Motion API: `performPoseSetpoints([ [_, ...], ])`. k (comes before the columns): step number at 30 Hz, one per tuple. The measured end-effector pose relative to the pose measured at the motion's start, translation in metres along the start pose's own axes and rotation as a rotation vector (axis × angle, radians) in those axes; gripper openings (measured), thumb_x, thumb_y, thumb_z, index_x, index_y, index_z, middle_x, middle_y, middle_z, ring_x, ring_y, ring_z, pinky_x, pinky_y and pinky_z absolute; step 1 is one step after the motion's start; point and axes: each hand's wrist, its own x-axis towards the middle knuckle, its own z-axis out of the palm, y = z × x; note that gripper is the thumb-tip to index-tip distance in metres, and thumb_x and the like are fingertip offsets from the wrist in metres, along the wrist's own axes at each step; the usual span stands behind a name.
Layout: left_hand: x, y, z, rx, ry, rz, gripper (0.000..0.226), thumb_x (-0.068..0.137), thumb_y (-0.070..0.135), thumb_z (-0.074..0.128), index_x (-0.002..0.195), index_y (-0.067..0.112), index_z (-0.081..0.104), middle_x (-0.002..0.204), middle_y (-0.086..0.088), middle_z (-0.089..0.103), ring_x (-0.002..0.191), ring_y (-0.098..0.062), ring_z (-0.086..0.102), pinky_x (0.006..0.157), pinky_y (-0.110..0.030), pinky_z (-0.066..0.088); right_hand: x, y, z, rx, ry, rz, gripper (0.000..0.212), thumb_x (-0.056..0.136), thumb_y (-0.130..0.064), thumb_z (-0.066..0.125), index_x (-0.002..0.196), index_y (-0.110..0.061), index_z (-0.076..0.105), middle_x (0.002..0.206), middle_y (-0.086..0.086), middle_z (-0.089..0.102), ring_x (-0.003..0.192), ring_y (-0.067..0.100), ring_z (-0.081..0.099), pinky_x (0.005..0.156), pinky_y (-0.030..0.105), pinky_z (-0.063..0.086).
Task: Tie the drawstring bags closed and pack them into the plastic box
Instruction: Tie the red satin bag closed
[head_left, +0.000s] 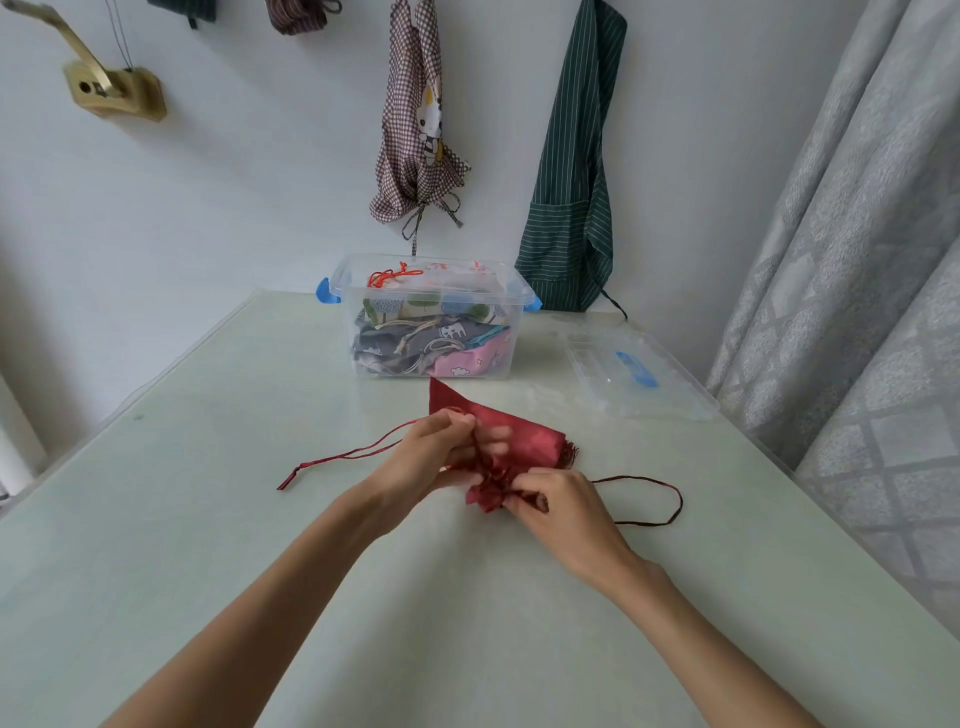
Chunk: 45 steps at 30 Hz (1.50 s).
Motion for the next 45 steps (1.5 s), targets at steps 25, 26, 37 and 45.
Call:
performPoseSetpoints([
  [25, 0.035, 0.019, 0.004, 0.659, -0.296, -0.016, 0.016, 0.086, 0.016, 0.061, 0.083, 0.013, 0.077, 0.059, 0.002, 0.048, 0.046, -0.005, 0.031, 0.045, -0.016, 0.024, 0.107, -0.045, -0.096, 0.145, -0.489, 0.288, 0.048, 0.088, -0.049, 0.057, 0.047, -0.025, 0.050, 0.048, -0.018, 0.050, 0.056, -0.004, 0.050, 0.077, 0.017, 0.038],
  [26, 0.039, 0.019, 0.005, 0.659, -0.311, -0.017, 0.020, 0.087, 0.013, 0.059, 0.072, 0.012, 0.073, 0.050, 0.006, 0.041, 0.043, -0.006, 0.028, 0.045, -0.018, 0.023, 0.114, -0.044, -0.095, 0.143, -0.468, 0.291, 0.046, 0.088, -0.050, 0.056, 0.051, -0.022, 0.052, 0.051, -0.015, 0.053, 0.059, -0.002, 0.049, 0.080, 0.018, 0.039],
  [37, 0.055, 0.003, -0.009, 0.606, -0.352, -0.002, 0.025, 0.096, 0.025, 0.051, 0.091, 0.016, 0.074, 0.093, -0.016, 0.063, 0.058, -0.004, 0.043, 0.048, -0.011, 0.036, 0.171, -0.069, -0.053, 0.560, -0.460, 0.398, 0.035, 0.094, -0.043, 0.050, 0.099, -0.014, 0.068, 0.093, 0.003, 0.069, 0.078, 0.011, 0.064, 0.080, 0.024, 0.047],
  [45, 0.059, 0.014, -0.035, 0.271, -0.130, 0.018, 0.031, 0.095, 0.030, 0.051, 0.106, 0.009, 0.072, 0.085, -0.004, 0.055, 0.066, -0.004, 0.050, 0.062, -0.016, 0.047, 0.123, -0.028, -0.040, 0.063, -0.034, 0.447, 0.057, 0.089, -0.055, 0.046, 0.089, -0.004, 0.071, 0.091, 0.015, 0.072, 0.086, 0.029, 0.067, 0.087, 0.040, 0.052],
])
